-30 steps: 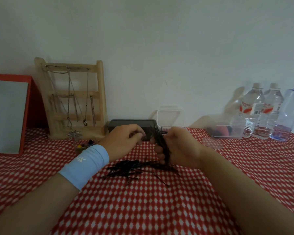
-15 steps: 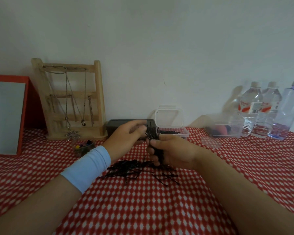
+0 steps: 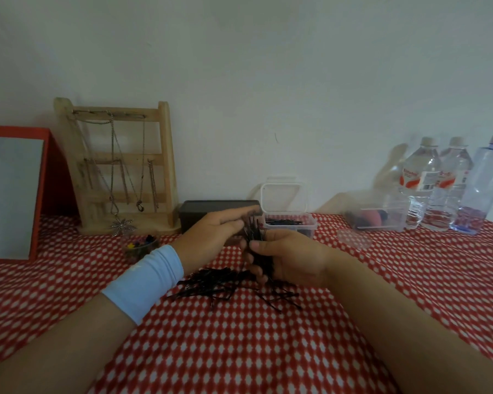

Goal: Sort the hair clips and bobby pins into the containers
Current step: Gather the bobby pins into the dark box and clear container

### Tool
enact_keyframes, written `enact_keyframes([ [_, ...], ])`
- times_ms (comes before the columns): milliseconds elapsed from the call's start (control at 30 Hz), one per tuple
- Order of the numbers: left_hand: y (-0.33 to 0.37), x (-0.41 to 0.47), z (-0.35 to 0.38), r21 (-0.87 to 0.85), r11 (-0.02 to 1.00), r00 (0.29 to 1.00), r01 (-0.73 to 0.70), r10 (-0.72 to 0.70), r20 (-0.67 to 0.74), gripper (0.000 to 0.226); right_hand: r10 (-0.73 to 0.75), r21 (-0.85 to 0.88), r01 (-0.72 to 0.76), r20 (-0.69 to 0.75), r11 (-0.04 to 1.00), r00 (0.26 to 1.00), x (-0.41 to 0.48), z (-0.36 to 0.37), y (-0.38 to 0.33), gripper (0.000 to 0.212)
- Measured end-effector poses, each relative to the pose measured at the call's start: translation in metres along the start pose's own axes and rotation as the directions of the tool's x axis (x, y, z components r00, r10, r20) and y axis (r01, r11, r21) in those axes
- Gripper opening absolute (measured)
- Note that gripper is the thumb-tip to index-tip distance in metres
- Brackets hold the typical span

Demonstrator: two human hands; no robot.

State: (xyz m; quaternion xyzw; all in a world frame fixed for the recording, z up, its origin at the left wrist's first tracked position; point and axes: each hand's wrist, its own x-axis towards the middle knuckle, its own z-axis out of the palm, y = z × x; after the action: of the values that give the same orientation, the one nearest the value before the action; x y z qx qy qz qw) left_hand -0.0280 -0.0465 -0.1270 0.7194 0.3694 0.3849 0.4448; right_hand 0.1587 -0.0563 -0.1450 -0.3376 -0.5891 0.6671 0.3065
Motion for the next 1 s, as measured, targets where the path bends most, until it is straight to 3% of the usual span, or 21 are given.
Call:
enact_keyframes([
  [133,0.005,-0.004,-0.001,0.173,0.984,0.997,-0.038,0.027,0.067,0.033,-0.006,0.000,0.006,0.029,1.000,1.000,-0.001,0.002,-0.001,0.022],
  [233,0.008,-0.004,-0.001,0.340,0.934,0.993,-0.113,0.117,0.009,0.028,-0.002,0.004,0.002,0.030,1.000,1.000,-0.001,0.004,-0.001,0.020],
  [300,0.006,-0.001,-0.003,0.341,0.925,0.980,-0.167,0.194,-0.046,0.029,-0.001,0.017,0.001,0.039,1.000,0.999,-0.001,0.004,-0.001,0.020],
  [433,0.005,-0.002,-0.007,0.271,0.946,0.974,-0.178,0.208,-0.087,0.024,-0.027,0.069,0.022,0.073,0.997,0.997,-0.002,0.002,-0.001,0.021],
  [533,0.003,-0.002,-0.007,0.356,0.922,0.984,-0.154,0.177,-0.032,0.022,-0.037,0.051,0.034,0.065,0.998,0.997,-0.002,0.002,0.000,0.018],
  [700,0.004,-0.003,-0.002,0.342,0.924,0.985,-0.170,0.153,0.075,0.037,-0.062,0.077,0.061,0.016,0.995,0.998,-0.002,0.002,-0.003,0.018],
  [833,0.002,-0.005,0.002,0.435,0.872,0.969,-0.224,0.150,0.197,0.047,-0.052,0.004,0.052,0.007,0.999,0.999,-0.005,0.001,-0.004,0.018],
  [900,0.004,-0.005,0.003,0.434,0.866,0.967,-0.250,0.195,0.167,0.051,-0.052,0.004,0.052,0.017,0.999,0.999,-0.004,0.000,-0.003,0.019],
  [1000,0.004,-0.003,0.001,0.580,0.760,0.952,-0.293,0.287,0.104,0.042,-0.055,0.015,0.054,0.034,0.998,0.998,0.001,-0.002,-0.001,0.013],
])
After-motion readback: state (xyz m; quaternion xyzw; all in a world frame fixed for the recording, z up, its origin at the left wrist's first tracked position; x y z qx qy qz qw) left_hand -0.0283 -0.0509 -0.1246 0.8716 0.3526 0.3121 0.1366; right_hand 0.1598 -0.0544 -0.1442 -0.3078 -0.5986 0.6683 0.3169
